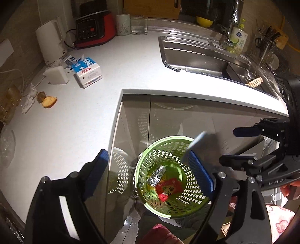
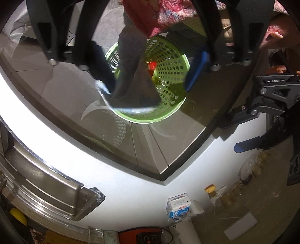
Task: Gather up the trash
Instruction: 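Release the red snack bag into the green basket with the left tool, then release the grey cloth into the green basket with the right tool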
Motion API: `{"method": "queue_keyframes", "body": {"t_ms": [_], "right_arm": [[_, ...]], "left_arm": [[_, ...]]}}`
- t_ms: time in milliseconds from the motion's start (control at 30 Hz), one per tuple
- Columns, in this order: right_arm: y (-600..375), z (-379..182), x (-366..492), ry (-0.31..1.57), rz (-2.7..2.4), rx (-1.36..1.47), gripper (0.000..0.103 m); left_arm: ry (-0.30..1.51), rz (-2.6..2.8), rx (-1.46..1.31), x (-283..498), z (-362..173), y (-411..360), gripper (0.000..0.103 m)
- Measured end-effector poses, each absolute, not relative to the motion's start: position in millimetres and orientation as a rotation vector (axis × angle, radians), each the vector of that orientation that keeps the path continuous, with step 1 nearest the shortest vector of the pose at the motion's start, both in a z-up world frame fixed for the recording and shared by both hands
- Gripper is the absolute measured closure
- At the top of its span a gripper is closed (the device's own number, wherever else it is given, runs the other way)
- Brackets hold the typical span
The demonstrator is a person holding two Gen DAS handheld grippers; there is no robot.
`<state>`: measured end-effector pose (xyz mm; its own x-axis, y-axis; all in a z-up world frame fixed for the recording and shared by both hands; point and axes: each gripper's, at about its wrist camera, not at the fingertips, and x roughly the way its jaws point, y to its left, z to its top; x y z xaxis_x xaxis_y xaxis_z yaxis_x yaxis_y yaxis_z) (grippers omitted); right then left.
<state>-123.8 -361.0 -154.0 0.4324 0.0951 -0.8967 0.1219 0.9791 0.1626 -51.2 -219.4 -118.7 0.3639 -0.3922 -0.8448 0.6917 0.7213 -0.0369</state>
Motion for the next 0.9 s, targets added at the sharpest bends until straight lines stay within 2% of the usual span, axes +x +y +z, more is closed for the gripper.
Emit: {"method": "queue_keyframes", "body": {"t_ms": [133,333,533,900], "right_arm": [[-359.5,-145.8,-117.2,1.097,-0.03,0.219,0.01],[-352.5,-129.3,-95.7,1.056,-0.041,0.199,0.002],[-327.6,-107.2,-54.8,1.006,-0.006,0.149,0.002],[-247.3,-76.2,52.4,0.907,0.123,0.047,0.002]], "left_arm": [[0.96,-0.706,0.344,-48.9,-116.2,-213.9,0.015],[0.932,-0.667,0.291,-35.1,-105.0,-193.0,0.014],[0.871,-0.543,0.228,5.3,-86.4,-139.0,0.008],[0.82,-0.215,0.131,95.9,-80.5,-6.5,0.008]]}}
